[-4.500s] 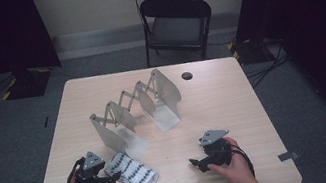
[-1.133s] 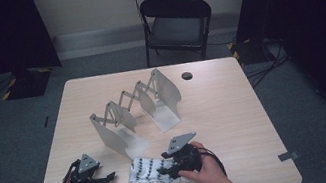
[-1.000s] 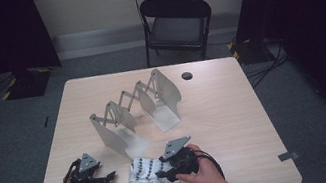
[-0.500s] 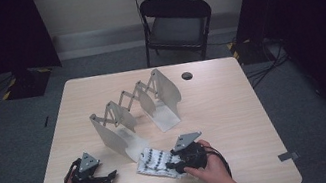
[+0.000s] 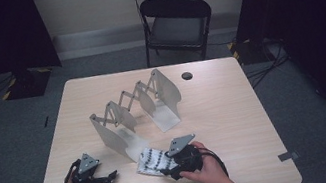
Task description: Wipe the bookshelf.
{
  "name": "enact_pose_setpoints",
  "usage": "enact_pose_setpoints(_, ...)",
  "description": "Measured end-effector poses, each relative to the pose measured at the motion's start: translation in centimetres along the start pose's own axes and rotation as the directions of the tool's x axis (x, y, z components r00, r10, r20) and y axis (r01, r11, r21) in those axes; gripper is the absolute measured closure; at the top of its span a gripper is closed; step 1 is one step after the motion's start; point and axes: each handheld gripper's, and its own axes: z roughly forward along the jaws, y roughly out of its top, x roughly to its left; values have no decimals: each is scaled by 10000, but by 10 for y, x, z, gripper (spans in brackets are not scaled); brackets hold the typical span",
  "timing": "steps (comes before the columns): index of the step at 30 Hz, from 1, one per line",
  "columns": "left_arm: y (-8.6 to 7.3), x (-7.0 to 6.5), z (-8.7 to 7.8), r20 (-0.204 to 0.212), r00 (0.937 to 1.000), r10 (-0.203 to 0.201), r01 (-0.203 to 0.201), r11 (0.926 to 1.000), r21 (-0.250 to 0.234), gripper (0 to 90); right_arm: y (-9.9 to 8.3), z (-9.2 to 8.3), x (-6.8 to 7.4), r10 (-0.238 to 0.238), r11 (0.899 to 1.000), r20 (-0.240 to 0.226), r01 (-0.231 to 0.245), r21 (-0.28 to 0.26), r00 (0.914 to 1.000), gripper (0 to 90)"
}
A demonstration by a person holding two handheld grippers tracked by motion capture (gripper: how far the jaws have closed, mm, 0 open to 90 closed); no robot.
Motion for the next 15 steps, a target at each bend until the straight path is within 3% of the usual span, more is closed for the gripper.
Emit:
enact_pose_setpoints(6,0,0,0,-31,9999,156,-156,9999,20,163,-4,10,3,-543,9980,552,525,340,9970,449)
enact_pose_setpoints(15,0,0,0,-6,9999,147,-147,9999,30,157,-1,11,-1,-131,9992,1095,88,393,9939,662)
